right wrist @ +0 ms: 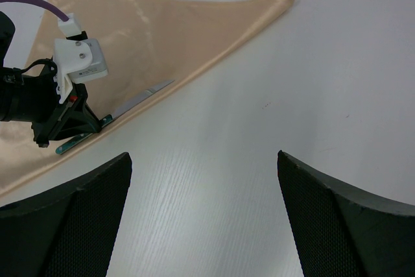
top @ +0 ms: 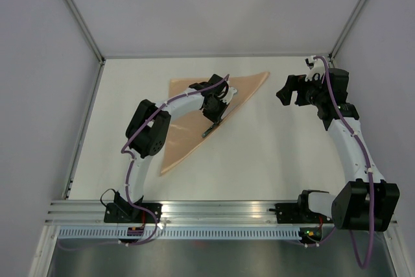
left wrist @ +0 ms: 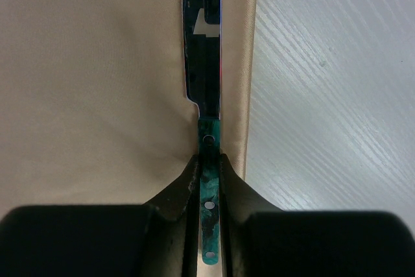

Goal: Fold the napkin, place the utensils inside, and roll it up
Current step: Place the knife on the napkin, then fold the napkin at the center of the board.

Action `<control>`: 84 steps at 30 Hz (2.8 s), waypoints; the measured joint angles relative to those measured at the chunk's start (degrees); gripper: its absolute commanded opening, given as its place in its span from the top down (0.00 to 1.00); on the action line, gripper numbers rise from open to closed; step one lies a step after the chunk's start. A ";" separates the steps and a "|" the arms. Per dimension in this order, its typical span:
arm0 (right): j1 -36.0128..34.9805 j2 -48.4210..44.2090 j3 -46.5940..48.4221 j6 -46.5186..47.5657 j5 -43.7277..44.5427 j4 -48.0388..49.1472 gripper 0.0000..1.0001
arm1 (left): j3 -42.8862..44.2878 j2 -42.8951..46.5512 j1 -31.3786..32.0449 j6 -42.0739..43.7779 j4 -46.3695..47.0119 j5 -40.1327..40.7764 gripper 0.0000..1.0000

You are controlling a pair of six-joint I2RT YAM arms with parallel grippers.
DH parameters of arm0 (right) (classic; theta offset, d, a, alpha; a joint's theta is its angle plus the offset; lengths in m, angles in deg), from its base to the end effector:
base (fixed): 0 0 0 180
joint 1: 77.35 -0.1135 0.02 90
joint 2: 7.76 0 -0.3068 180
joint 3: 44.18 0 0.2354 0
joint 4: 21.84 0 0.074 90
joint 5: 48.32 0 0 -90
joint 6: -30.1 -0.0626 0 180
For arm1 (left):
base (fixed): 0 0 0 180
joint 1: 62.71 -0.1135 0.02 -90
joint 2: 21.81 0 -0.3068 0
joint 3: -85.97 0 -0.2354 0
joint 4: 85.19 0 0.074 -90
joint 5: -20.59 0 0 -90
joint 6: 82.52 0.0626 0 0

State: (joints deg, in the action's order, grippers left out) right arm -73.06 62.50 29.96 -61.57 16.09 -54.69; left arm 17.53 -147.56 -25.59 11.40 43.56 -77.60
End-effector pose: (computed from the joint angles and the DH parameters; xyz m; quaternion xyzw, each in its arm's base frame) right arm 0.2667 0.0071 0.3550 -0.0686 0.8448 0.1794 0.4994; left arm 0.3805 -0.2992 0.1811 0.3559 0.9075 -0.1275 0.1834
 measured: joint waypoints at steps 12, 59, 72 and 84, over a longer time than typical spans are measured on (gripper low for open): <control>0.00 0.00 0.00 0.02 0.00 0.00 0.02 | -0.02 0.00 0.00 0.00 0.02 0.00 0.93; -0.31 40.79 20.44 -15.93 0.02 7.58 0.12 | 1.49 18.14 0.24 -8.33 1.44 5.27 0.36; -0.33 59.63 33.94 -27.52 1.44 13.86 0.16 | -7.39 26.29 0.24 -12.13 4.04 8.33 0.36; -0.52 65.75 40.22 -32.22 2.80 19.04 0.31 | -8.15 28.74 0.24 -12.24 4.28 10.64 0.36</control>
State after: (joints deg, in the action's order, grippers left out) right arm -73.58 128.24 70.18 -93.79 18.89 -35.65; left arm 9.38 -118.82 -25.35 -0.84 47.84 -66.95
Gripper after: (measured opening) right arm 0.713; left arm 0.637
